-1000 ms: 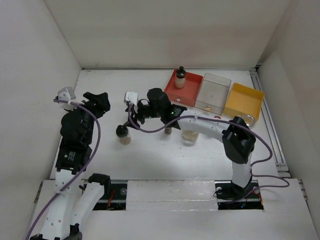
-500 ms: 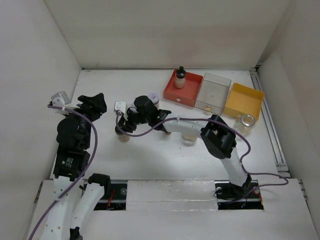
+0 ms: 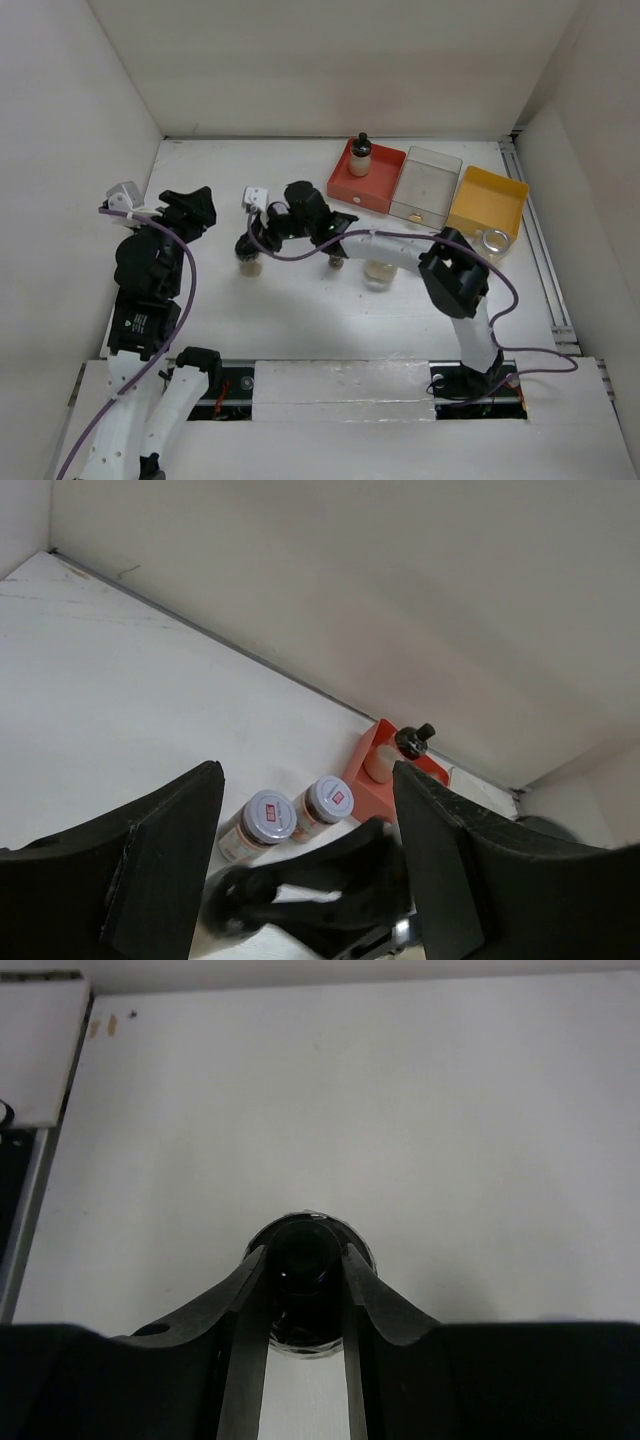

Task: Organize the condiment bottles

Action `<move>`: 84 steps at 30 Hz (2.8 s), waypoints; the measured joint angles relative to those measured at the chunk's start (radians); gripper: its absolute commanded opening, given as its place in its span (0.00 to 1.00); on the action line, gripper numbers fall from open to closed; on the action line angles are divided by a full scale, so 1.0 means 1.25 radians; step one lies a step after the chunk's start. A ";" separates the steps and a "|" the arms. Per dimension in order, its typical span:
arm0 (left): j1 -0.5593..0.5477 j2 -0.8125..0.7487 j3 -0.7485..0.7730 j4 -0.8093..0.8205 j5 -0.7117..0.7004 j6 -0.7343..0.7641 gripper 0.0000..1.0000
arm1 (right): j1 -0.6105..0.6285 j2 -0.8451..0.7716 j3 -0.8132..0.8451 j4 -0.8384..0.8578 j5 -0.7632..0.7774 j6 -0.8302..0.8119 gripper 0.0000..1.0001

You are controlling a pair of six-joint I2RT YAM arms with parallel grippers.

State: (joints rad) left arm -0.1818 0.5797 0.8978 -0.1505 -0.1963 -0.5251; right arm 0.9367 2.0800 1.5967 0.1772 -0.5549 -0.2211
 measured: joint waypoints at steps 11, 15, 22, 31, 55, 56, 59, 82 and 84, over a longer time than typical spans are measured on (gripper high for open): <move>0.000 0.042 0.000 0.003 0.052 0.001 0.64 | -0.396 -0.317 -0.041 0.119 0.102 0.055 0.03; 0.000 0.051 0.000 0.003 0.063 0.001 0.64 | -0.489 -0.281 -0.023 0.128 0.154 0.064 0.01; 0.000 0.063 0.000 0.004 0.070 0.007 0.64 | -0.562 -0.107 0.007 0.064 0.184 0.074 0.01; 0.000 0.086 0.000 0.009 0.072 0.009 0.64 | -0.600 -0.061 0.007 0.021 0.199 0.085 0.00; 0.000 0.104 0.000 0.011 0.091 0.009 0.64 | -0.612 0.076 0.076 0.011 0.214 0.089 0.53; 0.000 0.104 0.000 0.012 0.092 0.009 0.64 | -0.611 0.075 0.076 0.011 0.215 0.092 0.56; 0.000 0.104 0.000 0.015 0.095 0.009 0.64 | -0.605 0.052 0.070 0.010 0.216 0.089 0.64; 0.000 0.081 0.000 0.027 0.145 0.009 0.69 | -0.175 -0.468 -0.520 -0.092 0.284 0.064 0.86; 0.000 0.080 0.000 0.027 0.147 0.009 0.69 | -0.167 -0.468 -0.536 -0.117 0.295 0.067 0.86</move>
State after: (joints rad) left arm -0.1818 0.6800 0.8978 -0.1162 -0.0120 -0.5133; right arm 0.7280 1.4952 0.9272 0.0307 -0.1864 -0.1375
